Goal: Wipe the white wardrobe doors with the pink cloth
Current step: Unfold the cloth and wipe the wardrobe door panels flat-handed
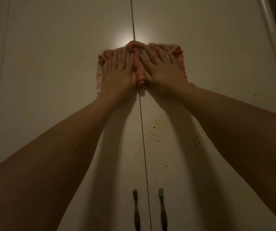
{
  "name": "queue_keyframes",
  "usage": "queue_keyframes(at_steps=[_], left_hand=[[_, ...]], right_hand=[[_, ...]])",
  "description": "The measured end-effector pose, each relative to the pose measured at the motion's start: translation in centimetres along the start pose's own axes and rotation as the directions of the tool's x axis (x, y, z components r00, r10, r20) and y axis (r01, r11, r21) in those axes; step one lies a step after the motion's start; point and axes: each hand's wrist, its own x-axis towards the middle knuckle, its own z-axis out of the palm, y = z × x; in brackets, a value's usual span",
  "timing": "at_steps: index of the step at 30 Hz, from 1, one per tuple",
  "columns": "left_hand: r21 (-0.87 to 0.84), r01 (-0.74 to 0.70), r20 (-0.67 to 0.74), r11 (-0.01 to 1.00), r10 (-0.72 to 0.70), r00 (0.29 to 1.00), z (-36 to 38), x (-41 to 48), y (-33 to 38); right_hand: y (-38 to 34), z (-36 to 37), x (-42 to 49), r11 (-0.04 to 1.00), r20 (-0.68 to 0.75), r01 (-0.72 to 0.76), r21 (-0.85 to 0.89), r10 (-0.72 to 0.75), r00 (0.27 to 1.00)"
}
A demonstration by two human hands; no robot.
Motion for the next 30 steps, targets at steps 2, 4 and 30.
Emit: queue_keyframes(at_steps=[2, 4, 30], left_hand=[[-0.004, -0.015, -0.011, 1.000, 0.015, 1.000, -0.1, -0.2, -0.1], [0.001, -0.016, -0.013, 1.000, 0.016, 1.000, -0.1, -0.7, -0.1], [0.031, -0.040, 0.269, 0.999, 0.030, 0.963, 0.7, -22.5, 5.3]], right_hand=[[0.1, 0.0, -0.1, 1.000, 0.000, 0.012, 0.000, -0.012, 1.000], [0.0, 0.0, -0.7, 1.000, 0.007, 0.021, 0.003, -0.021, 1.000], [-6.5, 2.4, -22.4, 1.000, 0.233, 0.015, 0.009, -0.016, 0.972]])
